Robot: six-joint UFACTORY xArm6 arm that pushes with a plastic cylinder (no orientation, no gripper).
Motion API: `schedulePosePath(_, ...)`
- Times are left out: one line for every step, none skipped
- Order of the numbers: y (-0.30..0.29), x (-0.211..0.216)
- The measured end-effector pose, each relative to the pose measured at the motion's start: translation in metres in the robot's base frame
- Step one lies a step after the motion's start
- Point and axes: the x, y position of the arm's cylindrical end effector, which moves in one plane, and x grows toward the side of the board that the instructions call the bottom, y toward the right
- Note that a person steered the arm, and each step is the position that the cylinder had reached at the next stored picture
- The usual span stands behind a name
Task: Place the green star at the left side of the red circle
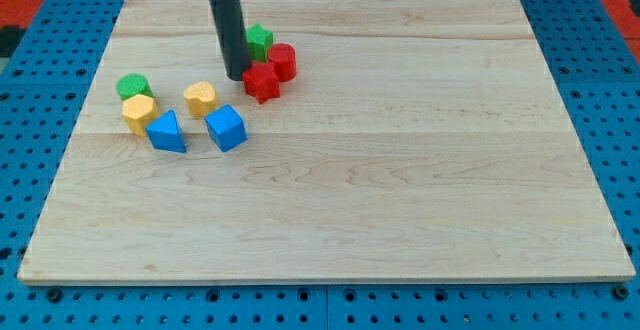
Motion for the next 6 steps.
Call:
schedulePosePath(0.009, 0.017)
schedulePosePath(0.031, 0.029)
schedulePosePath(0.101, 0.037)
schedulePosePath(0.112, -0.05)
schedulePosePath(0.061, -0.097)
schedulePosePath(0.012, -0.05)
